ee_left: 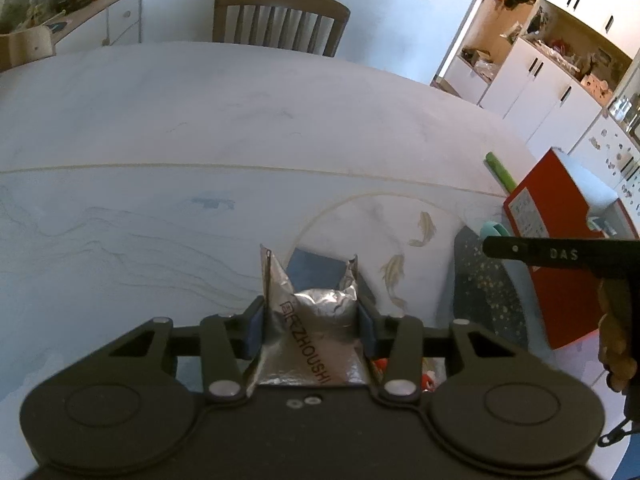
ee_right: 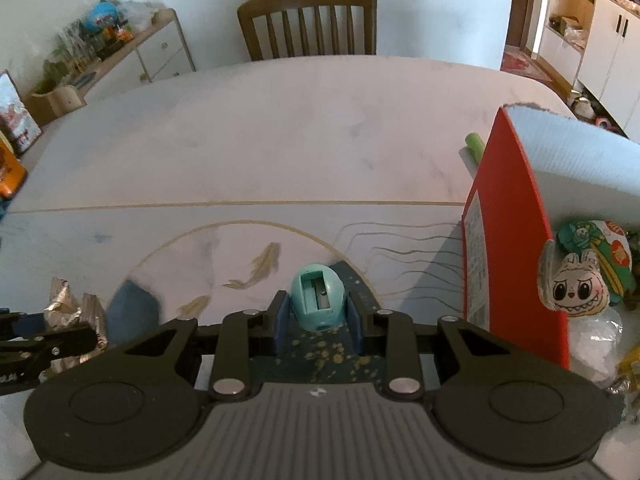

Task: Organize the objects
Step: 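Close the right gripper on the teal sharpener while the left grasps the silver foil packet, then carry the teal sharpener and silver foil packet with both grippers into the shoebox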

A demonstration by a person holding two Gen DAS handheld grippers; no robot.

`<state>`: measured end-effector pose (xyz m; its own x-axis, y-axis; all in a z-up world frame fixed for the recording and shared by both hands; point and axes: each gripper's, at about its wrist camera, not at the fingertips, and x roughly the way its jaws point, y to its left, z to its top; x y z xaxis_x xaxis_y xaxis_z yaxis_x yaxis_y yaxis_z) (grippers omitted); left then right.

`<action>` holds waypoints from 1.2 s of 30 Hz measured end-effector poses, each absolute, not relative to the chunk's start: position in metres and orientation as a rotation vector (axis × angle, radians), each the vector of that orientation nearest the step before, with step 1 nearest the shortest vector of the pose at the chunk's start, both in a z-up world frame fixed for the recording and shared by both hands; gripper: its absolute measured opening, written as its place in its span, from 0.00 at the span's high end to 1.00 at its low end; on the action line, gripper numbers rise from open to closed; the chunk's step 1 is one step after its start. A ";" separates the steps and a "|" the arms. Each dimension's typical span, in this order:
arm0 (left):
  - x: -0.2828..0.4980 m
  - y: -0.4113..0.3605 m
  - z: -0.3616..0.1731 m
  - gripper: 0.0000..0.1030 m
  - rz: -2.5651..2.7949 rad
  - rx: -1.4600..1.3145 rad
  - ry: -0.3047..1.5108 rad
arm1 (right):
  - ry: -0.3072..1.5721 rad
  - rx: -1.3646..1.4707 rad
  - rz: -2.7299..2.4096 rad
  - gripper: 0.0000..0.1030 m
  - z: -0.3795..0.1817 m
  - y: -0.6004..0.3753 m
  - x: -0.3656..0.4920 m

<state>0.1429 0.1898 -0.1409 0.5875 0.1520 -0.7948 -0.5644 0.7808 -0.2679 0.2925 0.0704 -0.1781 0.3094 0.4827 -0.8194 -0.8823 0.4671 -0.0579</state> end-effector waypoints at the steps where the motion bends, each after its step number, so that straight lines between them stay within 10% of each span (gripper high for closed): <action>1: 0.141 0.190 -0.139 0.57 0.440 -0.541 0.847 | 0.830 -0.563 0.972 0.71 -0.174 0.070 0.289; 36: 0.163 0.091 -0.014 0.57 0.228 -0.437 0.760 | 0.733 -0.409 1.001 0.71 -0.047 -0.066 0.242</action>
